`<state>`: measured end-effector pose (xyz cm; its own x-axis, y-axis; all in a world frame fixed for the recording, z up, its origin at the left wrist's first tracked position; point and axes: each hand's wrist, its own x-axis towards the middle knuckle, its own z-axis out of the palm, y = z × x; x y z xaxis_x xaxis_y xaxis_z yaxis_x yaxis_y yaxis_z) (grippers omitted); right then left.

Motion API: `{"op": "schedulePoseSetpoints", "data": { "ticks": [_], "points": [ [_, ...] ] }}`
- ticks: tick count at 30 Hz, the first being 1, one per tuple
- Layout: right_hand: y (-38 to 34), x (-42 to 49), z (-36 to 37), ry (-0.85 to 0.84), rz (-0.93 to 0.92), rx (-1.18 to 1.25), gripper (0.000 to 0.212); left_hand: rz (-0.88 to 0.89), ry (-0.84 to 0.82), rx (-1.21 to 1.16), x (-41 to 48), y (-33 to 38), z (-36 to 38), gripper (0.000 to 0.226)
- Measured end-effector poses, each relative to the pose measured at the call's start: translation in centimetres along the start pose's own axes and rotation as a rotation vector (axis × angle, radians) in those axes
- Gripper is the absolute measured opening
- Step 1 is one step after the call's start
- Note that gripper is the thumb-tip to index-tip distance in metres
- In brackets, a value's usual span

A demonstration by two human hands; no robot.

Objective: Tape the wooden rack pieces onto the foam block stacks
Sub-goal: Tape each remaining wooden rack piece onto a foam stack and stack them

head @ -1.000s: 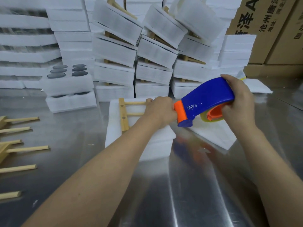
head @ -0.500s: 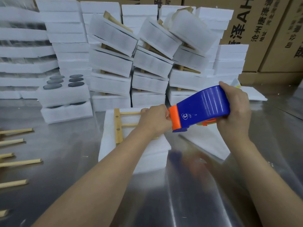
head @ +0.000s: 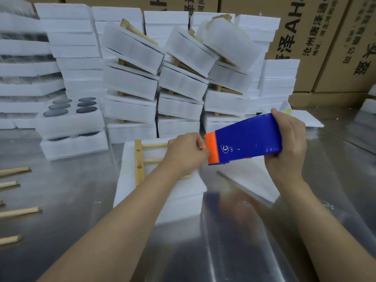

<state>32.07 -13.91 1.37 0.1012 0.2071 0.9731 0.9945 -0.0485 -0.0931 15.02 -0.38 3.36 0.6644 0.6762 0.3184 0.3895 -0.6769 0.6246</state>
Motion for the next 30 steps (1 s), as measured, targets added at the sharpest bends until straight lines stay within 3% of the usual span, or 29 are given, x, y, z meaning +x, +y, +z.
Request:
{"op": "schedulePoseSetpoints", "data": {
  "ticks": [3,6,11,19,20,23,25,27,30],
  "points": [
    [0.3,0.0,-0.1,0.004,0.027,0.036,0.060,0.027,-0.038,0.116,0.0,0.0,0.2,0.005],
    [0.6,-0.1,-0.4,0.001,0.051,0.041,0.059,0.041,-0.082,0.113,-0.2,-0.1,0.3,0.017],
    [0.1,0.1,-0.3,-0.010,-0.015,0.004,0.042,0.041,-0.112,0.036,-0.3,-0.3,0.1,0.016],
    [2.0,0.2,-0.7,0.075,-0.219,-0.189,0.040,-0.027,-0.152,-0.202,-0.1,-0.7,0.1,0.018],
    [2.3,0.0,-1.1,0.085,-0.113,-0.187,0.041,-0.027,-0.152,-0.190,0.0,-0.7,0.1,0.018],
    [2.1,0.7,-2.2,0.216,0.496,-0.026,0.053,-0.024,-0.157,-0.120,0.1,-0.8,0.1,0.017],
    [2.6,1.7,-3.1,0.251,0.810,-0.031,0.055,-0.029,-0.164,-0.052,0.3,-0.8,0.2,0.015],
    [4.1,2.2,-4.4,0.071,0.986,-0.218,0.058,-0.037,-0.197,0.078,0.3,-0.6,0.3,0.012],
    [5.3,2.0,-5.0,-0.390,1.184,-0.444,0.058,-0.054,-0.266,0.245,0.3,-0.4,0.5,0.017]
  ]
}}
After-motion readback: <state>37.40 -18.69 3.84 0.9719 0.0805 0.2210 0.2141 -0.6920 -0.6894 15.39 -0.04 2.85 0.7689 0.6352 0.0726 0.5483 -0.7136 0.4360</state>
